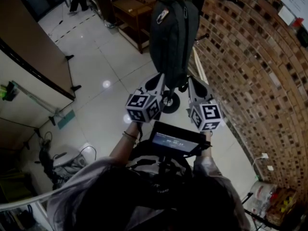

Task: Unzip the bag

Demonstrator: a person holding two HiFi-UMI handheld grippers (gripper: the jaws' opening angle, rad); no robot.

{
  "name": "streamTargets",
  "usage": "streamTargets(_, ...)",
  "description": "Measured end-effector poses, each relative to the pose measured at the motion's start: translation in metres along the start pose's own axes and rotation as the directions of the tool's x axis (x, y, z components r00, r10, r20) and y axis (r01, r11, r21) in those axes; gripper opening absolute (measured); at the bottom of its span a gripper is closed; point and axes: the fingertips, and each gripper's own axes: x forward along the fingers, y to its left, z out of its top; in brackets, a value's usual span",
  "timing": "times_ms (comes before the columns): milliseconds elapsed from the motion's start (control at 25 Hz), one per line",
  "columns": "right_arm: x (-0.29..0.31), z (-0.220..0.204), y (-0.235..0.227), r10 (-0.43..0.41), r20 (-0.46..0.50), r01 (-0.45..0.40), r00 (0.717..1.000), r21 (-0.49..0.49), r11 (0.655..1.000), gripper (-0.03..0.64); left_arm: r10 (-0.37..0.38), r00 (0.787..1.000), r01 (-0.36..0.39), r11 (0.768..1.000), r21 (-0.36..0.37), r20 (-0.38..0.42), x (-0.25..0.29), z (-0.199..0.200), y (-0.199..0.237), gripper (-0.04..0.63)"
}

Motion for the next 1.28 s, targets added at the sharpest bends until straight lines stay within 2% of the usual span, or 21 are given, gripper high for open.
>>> streamTargets(200, 0.0, -0.0015, -0.0009, -0.016, 0.0, 0.016, 1.0, 0.007, 1.0, 0.002, -0.01, 1.0, 0.01, 1.0, 0.0, -0.017, -0.0001, -0.0042, -0.0016, 0.008)
streamTargets(440, -0.001, -0.0011, -0.0009, -0.037, 0.013, 0.037, 0.999, 0.001, 0.999, 0.001, 0.0, 1.0, 0.0, 1.0, 0.012, -0.003, -0.0011, -0.0022, 0.0028, 0.008)
streamTargets(1280, -0.0024, -0.0003, -0.0041, -0.048, 0.027, 0.048, 0.998, 0.015, 0.999, 0.001, -0.005, 1.0, 0.005, 1.0, 0.002, -0.009, 0.0046, -0.0037, 0.0014, 0.008)
